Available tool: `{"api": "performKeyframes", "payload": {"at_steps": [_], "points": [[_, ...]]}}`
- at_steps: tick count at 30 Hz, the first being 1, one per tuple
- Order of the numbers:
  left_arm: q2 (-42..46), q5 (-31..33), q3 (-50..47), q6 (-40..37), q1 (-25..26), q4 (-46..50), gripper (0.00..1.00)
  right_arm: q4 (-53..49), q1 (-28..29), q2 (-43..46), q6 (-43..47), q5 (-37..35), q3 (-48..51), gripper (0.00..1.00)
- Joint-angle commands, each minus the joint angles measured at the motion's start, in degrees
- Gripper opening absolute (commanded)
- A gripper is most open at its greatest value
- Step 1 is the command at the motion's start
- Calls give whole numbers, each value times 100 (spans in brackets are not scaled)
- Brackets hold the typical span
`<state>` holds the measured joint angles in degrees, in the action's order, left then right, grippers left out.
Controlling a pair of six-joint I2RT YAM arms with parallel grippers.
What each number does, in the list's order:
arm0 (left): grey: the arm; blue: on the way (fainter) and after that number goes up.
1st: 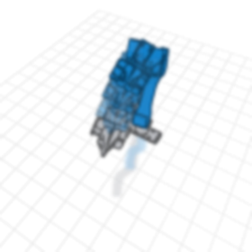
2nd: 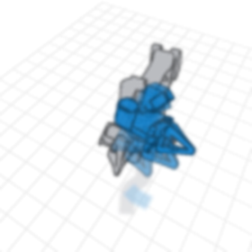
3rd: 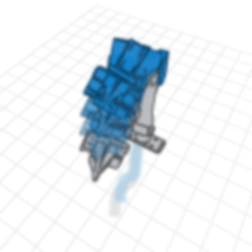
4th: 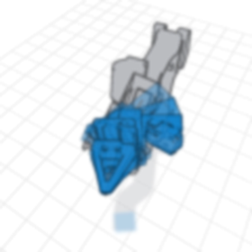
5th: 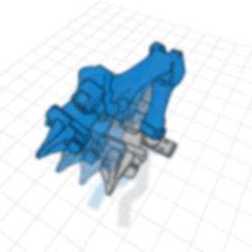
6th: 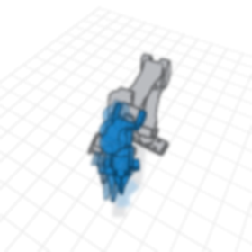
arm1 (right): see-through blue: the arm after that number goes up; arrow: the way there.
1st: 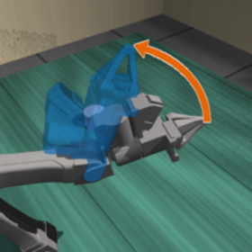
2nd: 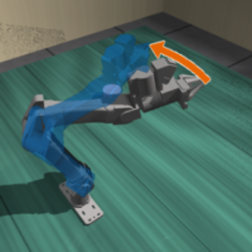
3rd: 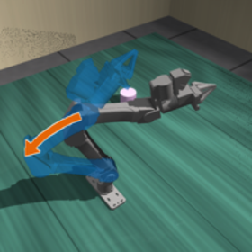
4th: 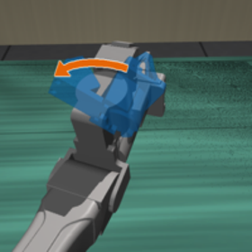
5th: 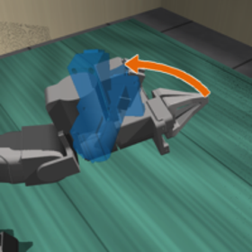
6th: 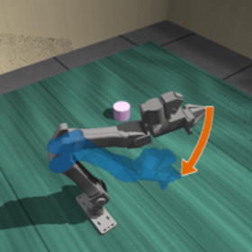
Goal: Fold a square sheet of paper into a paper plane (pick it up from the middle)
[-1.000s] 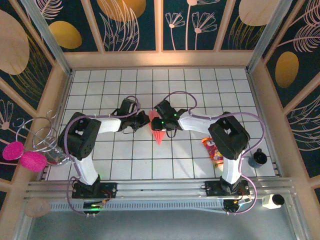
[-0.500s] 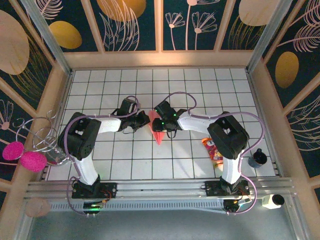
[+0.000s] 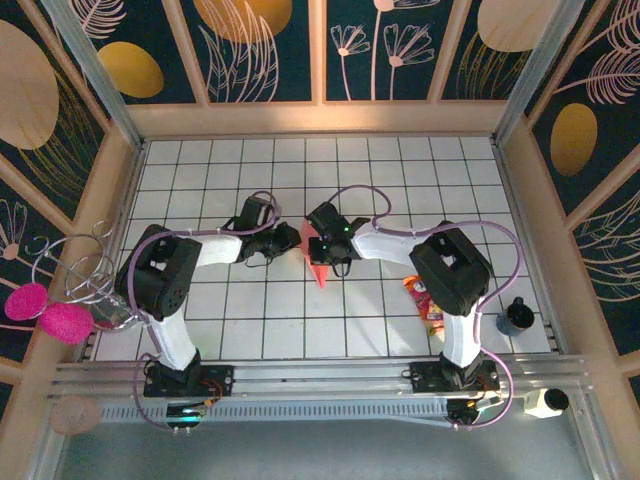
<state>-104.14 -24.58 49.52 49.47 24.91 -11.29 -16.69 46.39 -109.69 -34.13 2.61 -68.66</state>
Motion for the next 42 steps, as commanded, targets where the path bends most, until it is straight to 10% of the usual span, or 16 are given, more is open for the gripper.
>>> {"api": "performKeyframes", "payload": {"at_steps": [1,27,42], "points": [[316,254,128,-76,-151,244,29,-323,-37,-80,-125,-322,-226,8],[1352,1515,-266,-725,-698,940,89,-1338,-1472,-1684,1404,-375,-2580,21],[1326,1543,-285,-751,-699,971,99,-1474,-1294,-2089,1326,-1106,-2573,23]]}}
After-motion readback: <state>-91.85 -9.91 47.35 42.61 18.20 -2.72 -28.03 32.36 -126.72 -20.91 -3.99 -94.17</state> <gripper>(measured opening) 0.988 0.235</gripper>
